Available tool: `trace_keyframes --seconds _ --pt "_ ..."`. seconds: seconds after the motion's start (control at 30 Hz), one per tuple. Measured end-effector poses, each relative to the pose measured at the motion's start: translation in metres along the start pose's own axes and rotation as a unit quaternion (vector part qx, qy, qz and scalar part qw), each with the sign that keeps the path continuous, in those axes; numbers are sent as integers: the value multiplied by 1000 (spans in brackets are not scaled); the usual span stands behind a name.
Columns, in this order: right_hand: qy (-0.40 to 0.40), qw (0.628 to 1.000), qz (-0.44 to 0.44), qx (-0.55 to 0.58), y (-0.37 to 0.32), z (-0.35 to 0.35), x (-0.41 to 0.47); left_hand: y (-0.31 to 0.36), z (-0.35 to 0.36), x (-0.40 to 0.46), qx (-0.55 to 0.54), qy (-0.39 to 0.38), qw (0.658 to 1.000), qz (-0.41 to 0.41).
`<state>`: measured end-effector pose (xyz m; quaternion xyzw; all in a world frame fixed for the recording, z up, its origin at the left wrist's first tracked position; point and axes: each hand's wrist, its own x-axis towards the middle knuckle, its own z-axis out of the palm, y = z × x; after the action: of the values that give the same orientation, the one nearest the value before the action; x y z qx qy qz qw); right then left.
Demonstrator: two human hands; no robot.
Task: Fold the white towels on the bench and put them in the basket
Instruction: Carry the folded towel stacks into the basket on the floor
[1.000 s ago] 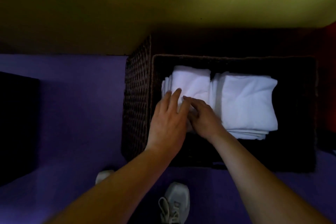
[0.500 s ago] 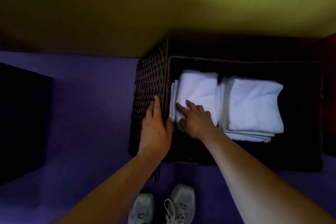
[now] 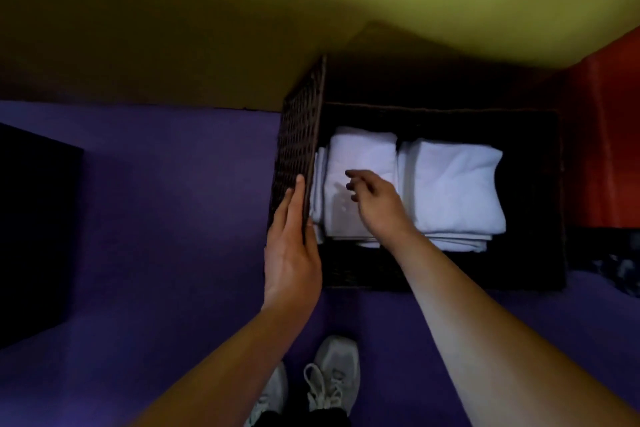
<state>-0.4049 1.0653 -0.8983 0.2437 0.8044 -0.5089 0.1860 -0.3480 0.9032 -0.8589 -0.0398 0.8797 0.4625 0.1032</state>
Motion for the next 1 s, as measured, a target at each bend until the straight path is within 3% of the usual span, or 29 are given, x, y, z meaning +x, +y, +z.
trace_keyframes --seconds 0.13,0.23,0.3,0.43,0.53,0.67,0.8,0.9,1.0 --pt "62 968 16 243 -63 -41 -20 18 -7 -22 40 -4 999 30" --pt "76 954 -28 288 -96 -78 -32 29 -5 -39 132 -18 990 49" --pt "105 957 -67 261 -107 -98 -37 35 -4 -51 198 -37 977 75" --pt "175 978 -89 76 -100 -134 -42 42 -2 -68 290 -84 944 133" --pt "156 986 -54 2 -61 -149 -49 39 4 -69 343 -116 917 167" --pt "196 980 -5 -33 -5 -162 -71 30 12 -60 397 -170 883 185" --pt "220 971 61 -66 42 -182 -107 41 17 -62 404 -179 875 200" --pt "245 960 105 -84 69 -196 -120 35 5 -56 414 -117 896 109" --pt "259 949 122 -131 89 -207 -129 32 -8 -52 273 -43 952 -134"
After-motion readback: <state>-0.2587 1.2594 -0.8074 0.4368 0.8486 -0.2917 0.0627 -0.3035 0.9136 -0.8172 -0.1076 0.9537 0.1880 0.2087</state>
